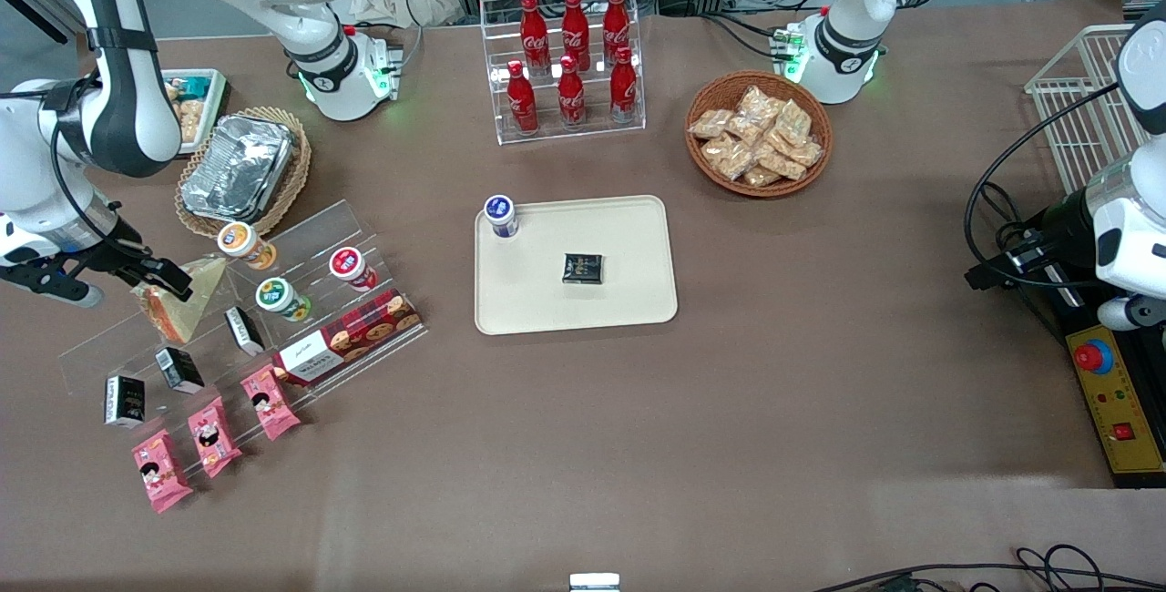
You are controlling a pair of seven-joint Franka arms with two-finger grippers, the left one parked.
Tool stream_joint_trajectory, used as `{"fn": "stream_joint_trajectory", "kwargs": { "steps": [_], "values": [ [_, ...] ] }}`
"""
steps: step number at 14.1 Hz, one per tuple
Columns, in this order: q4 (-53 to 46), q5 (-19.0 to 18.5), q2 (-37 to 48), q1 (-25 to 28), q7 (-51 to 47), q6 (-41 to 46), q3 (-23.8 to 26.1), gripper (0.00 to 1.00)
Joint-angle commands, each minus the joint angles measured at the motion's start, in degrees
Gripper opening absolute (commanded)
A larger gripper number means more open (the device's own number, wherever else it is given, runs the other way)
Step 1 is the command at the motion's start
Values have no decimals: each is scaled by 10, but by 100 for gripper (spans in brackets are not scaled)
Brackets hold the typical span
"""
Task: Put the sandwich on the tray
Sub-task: 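Grasp the wrapped sandwich on the acrylic display with the right gripper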
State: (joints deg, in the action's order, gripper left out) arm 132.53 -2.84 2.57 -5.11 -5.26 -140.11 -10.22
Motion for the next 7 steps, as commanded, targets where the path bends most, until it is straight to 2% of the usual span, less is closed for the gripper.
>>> {"fn": "stream_joint_trajectory", "kwargs": {
  "steps": [1,2,3,4,7],
  "values": [
    [4,-9,-13,-5,-13,-21,4,70],
    [4,-9,-20,-5,-21,-24,4,69],
    [4,-9,-25,-3,-27,-32,4,58],
    [4,-8,-27,-3,-33,-35,4,55],
    [-2,-9,-29,1,-39,-32,5,33]
  ]
}}
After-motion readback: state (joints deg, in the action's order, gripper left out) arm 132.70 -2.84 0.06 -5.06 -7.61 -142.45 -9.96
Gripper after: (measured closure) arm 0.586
